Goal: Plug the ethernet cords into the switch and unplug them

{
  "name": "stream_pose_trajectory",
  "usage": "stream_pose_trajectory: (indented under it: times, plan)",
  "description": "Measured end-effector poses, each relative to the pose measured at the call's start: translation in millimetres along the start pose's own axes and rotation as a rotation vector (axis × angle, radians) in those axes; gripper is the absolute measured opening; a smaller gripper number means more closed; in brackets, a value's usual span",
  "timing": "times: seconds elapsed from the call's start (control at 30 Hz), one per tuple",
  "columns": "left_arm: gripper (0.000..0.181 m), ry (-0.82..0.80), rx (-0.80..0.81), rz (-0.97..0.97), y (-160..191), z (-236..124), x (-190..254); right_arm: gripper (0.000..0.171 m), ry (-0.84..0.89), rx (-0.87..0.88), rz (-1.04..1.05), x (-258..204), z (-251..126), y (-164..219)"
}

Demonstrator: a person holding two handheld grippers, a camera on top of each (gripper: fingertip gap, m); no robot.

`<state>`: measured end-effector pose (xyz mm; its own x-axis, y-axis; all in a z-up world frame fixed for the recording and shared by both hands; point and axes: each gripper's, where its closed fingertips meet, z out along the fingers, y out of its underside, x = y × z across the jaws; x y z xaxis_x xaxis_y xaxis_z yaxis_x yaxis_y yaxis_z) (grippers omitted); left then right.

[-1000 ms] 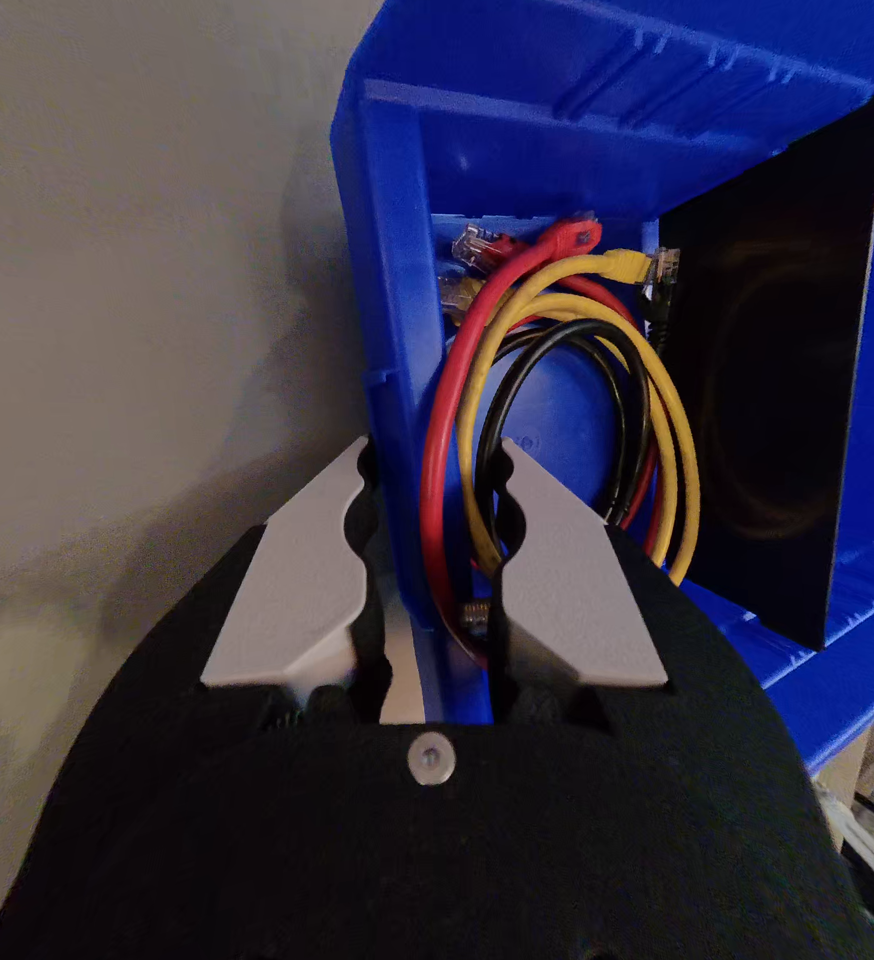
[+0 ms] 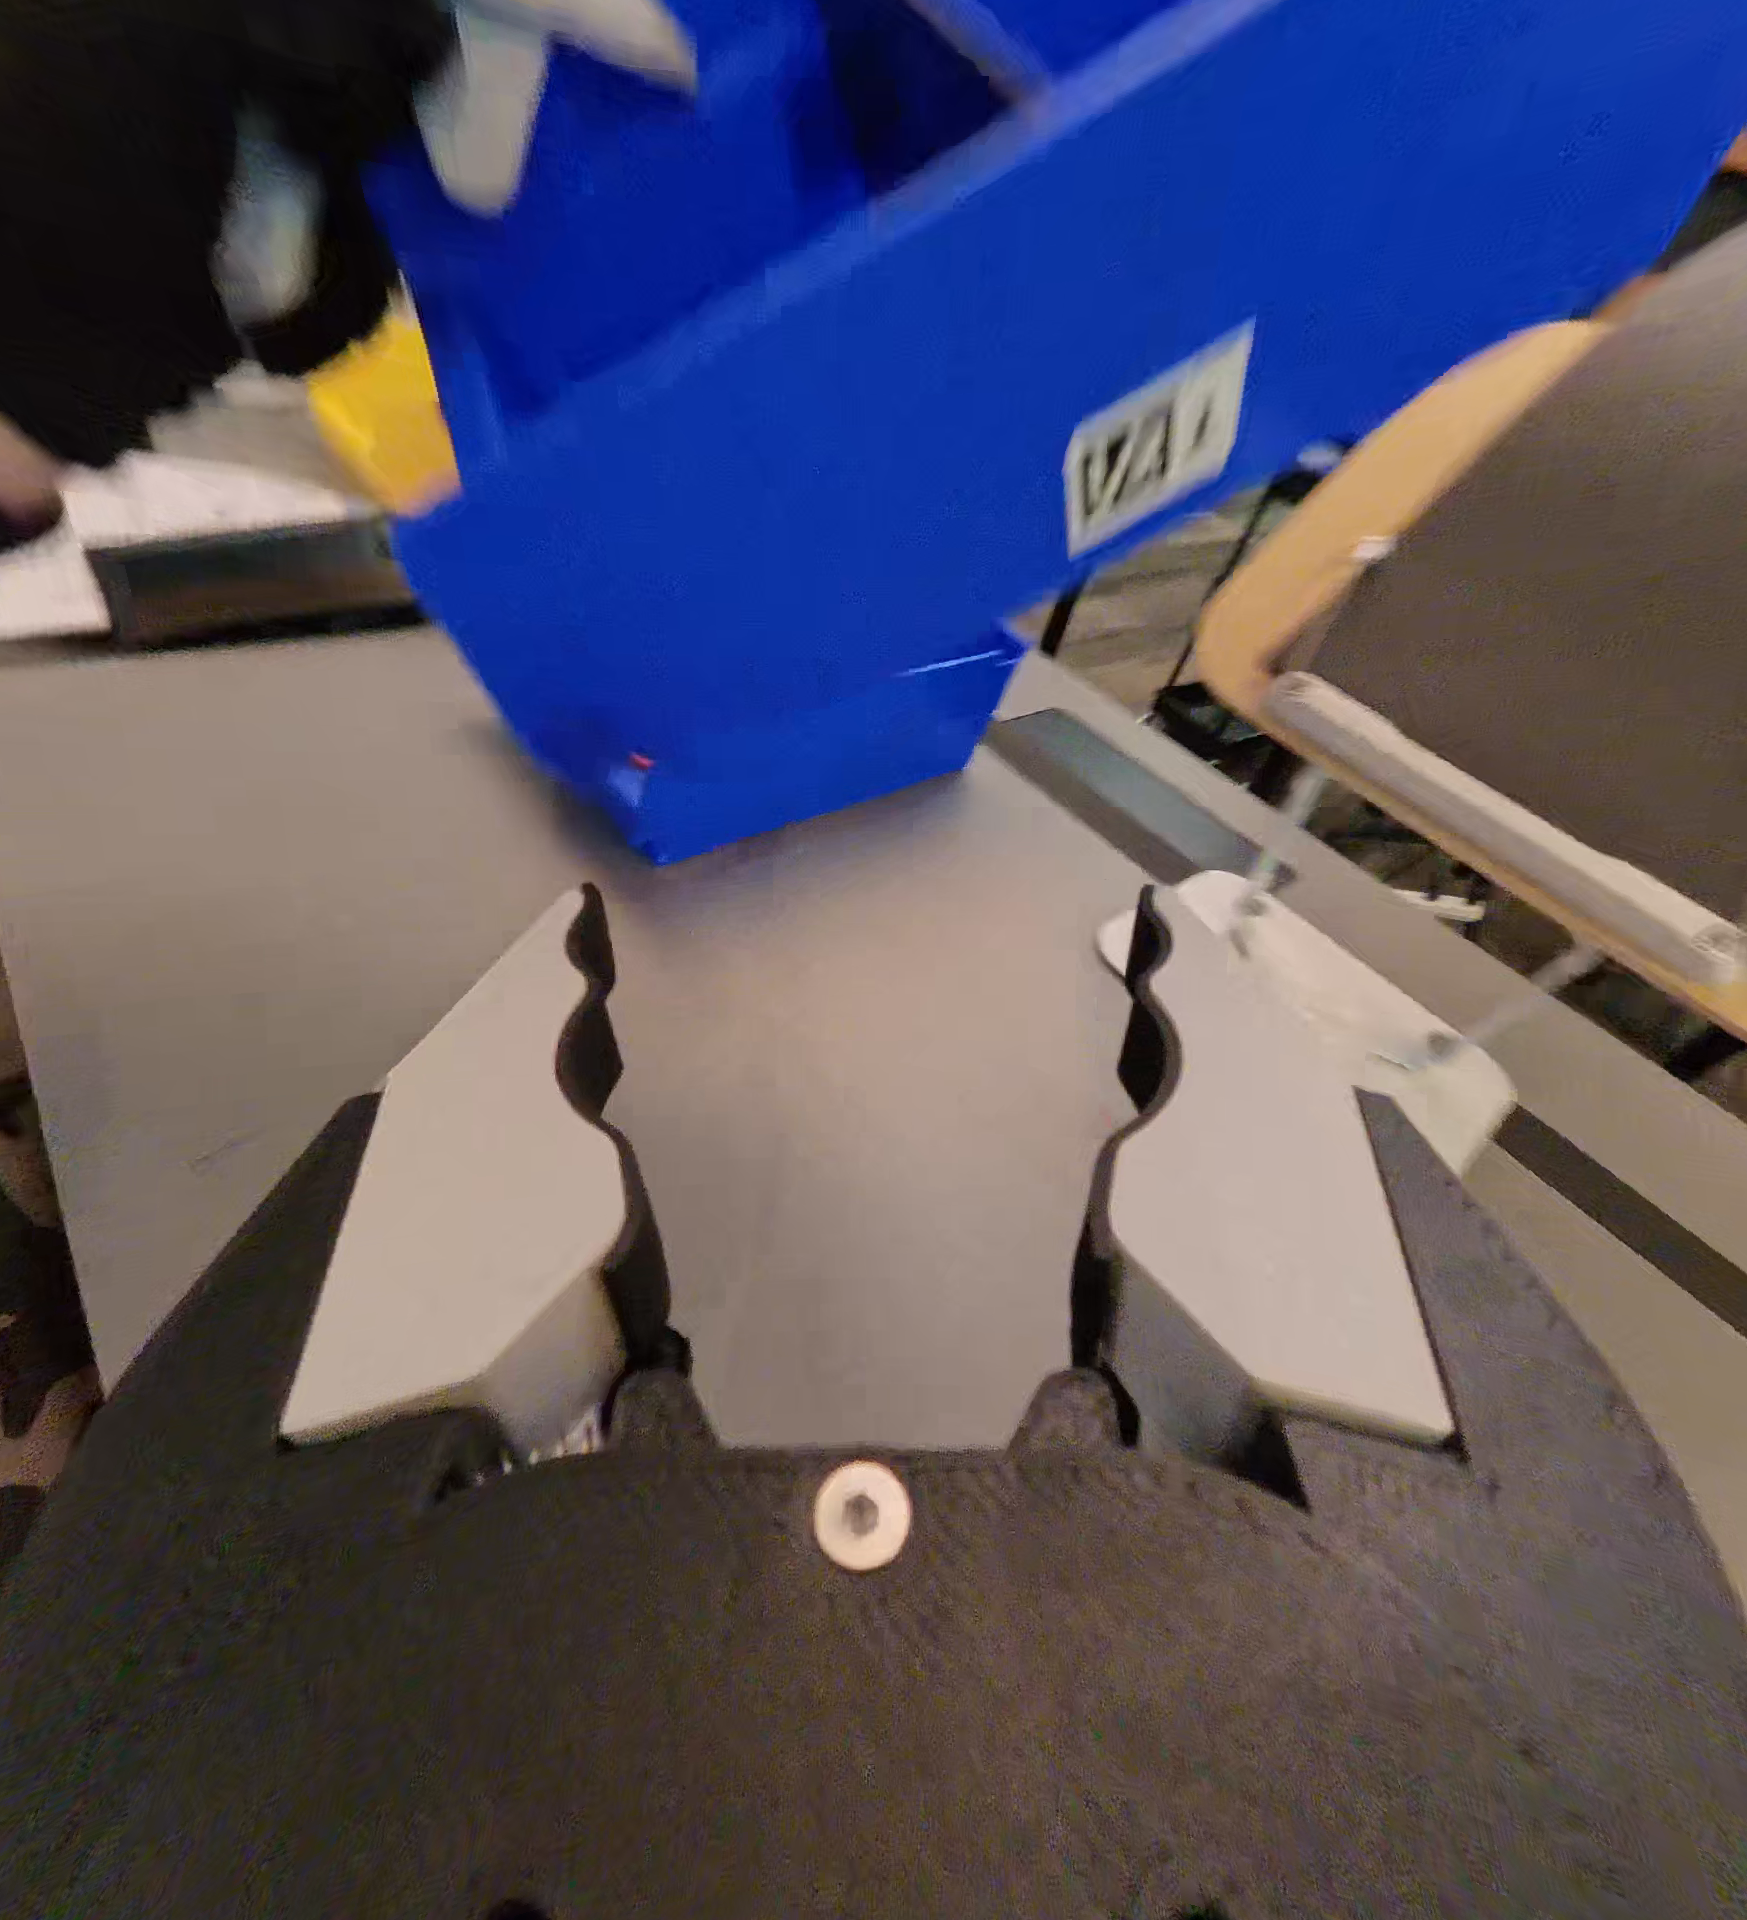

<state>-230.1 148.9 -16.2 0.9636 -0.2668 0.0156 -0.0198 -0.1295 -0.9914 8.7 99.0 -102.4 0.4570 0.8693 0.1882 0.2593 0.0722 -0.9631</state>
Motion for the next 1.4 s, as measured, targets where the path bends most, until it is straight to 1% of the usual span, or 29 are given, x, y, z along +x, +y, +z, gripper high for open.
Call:
stream_pose_trajectory:
  times: [0.07,0.13,0.23,0.27,0.3,0.37,0.4,0.53,0.57,0.63,0.73,0.83,0.9,0.97,1.03,1.13,1.2,1.3,1.4]
  plan:
    - [0.007,0.089,-0.038,-0.004,18,40,58,0.103,0.049,0.072,0.083,22,-41,-1]
    - [0.007,0.178,-0.095,-0.025,44,80,115,0.103,0.095,0.109,0.170,42,-73,8]
    - [0.006,0.284,-0.188,-0.033,84,132,193,0.103,0.151,0.069,0.297,69,-101,42]
    - [0.007,0.299,-0.214,-0.048,97,148,214,0.112,0.185,0.067,0.338,80,-110,54]
    - [0.006,0.316,-0.232,-0.068,109,163,232,0.120,0.221,0.057,0.369,93,-120,68]
    - [0.008,0.357,-0.278,-0.110,132,188,263,0.112,0.287,0.018,0.433,117,-138,98]
    - [0.008,0.368,-0.301,-0.118,142,199,278,0.111,0.314,0.004,0.465,127,-145,112]
    - [0.012,0.387,-0.374,-0.149,179,235,329,0.123,0.422,-0.076,0.532,166,-164,164]
    - [0.013,0.388,-0.396,-0.159,186,241,337,0.123,0.442,-0.071,0.548,175,-168,172]
    - [0.013,0.384,-0.414,-0.153,196,253,350,0.118,0.475,-0.064,0.564,192,-176,183]
    - [0.020,0.395,-0.420,-0.185,204,266,368,0.119,0.527,-0.109,0.534,217,-179,196]
    - [0.037,0.395,-0.427,-0.221,216,274,386,0.123,0.549,-0.170,0.542,245,-176,214]
    - [0.049,0.394,-0.414,-0.225,219,278,395,0.118,0.542,-0.220,0.544,263,-176,227]
    - [0.059,0.413,-0.415,-0.267,219,280,403,0.102,0.533,-0.185,0.558,286,-177,231]
    - [0.073,0.440,-0.404,-0.334,214,283,413,0.089,0.520,-0.174,0.575,310,-178,237]
    - [0.085,0.476,-0.420,-0.394,208,290,429,0.061,0.539,-0.187,0.550,349,-182,243]
    - [0.089,0.514,-0.416,-0.440,204,297,436,0.055,0.518,-0.186,0.565,371,-179,248]
    - [0.087,0.545,-0.405,-0.529,199,314,436,0.048,0.480,-0.175,0.562,400,-169,257]
    - [0.088,0.535,-0.403,-0.521,196,332,436,0.045,0.441,-0.133,0.582,425,-156,263]
